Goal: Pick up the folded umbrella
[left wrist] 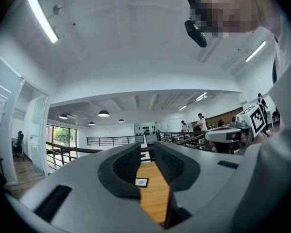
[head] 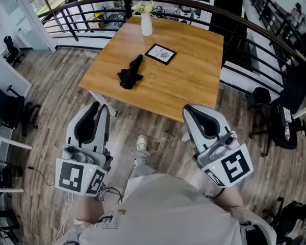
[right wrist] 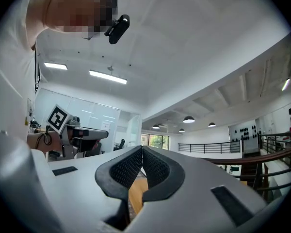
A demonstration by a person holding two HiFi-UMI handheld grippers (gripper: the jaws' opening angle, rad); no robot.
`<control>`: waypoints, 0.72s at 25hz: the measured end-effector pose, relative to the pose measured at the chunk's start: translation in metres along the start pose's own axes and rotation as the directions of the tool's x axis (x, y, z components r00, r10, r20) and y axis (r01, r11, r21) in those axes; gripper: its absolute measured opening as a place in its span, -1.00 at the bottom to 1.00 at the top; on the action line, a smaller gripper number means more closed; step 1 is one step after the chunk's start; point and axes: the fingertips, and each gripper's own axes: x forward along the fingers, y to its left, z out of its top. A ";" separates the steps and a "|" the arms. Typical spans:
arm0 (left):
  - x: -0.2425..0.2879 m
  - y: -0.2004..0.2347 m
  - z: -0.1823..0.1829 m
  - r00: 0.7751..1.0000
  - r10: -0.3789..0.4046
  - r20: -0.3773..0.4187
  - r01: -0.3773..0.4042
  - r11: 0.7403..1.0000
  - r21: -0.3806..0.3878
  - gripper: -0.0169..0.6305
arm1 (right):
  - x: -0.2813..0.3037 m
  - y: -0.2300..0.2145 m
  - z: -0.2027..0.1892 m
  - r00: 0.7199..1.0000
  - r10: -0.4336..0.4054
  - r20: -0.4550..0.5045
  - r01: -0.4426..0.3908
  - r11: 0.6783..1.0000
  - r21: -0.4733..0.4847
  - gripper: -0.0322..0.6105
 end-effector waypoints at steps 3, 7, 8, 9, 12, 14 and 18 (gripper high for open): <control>0.030 0.032 -0.002 0.999 0.025 0.020 -0.024 1.000 -0.013 -0.46 | 0.031 -0.019 -0.008 1.000 -0.021 -0.018 0.020 1.000 -0.005 -0.81; 0.078 0.071 -0.014 1.000 0.010 -0.010 -0.010 1.000 -0.021 -0.37 | 0.080 -0.049 -0.017 0.999 -0.039 -0.032 0.039 0.999 0.010 -0.81; 0.091 0.078 -0.017 1.000 -0.004 -0.020 0.004 1.000 -0.016 -0.33 | 0.092 -0.056 -0.018 0.999 -0.041 -0.033 0.041 0.999 0.013 -0.81; 0.103 0.087 -0.019 0.999 -0.014 -0.028 0.014 1.000 -0.010 -0.33 | 0.106 -0.063 -0.019 0.999 -0.042 -0.034 0.042 0.999 0.016 -0.81; 0.138 0.119 -0.024 0.999 -0.029 -0.038 0.028 1.000 -0.014 -0.33 | 0.152 -0.082 -0.022 0.998 -0.043 -0.045 0.044 0.999 0.012 -0.81; 0.159 0.143 -0.028 0.999 -0.033 -0.043 0.032 0.999 -0.024 -0.33 | 0.183 -0.093 -0.026 0.997 -0.042 -0.057 0.043 0.999 0.009 -0.81; 0.196 0.187 -0.039 0.998 -0.046 -0.052 0.044 0.999 -0.029 -0.33 | 0.237 -0.112 -0.036 0.996 -0.053 -0.074 0.054 0.999 0.008 -0.81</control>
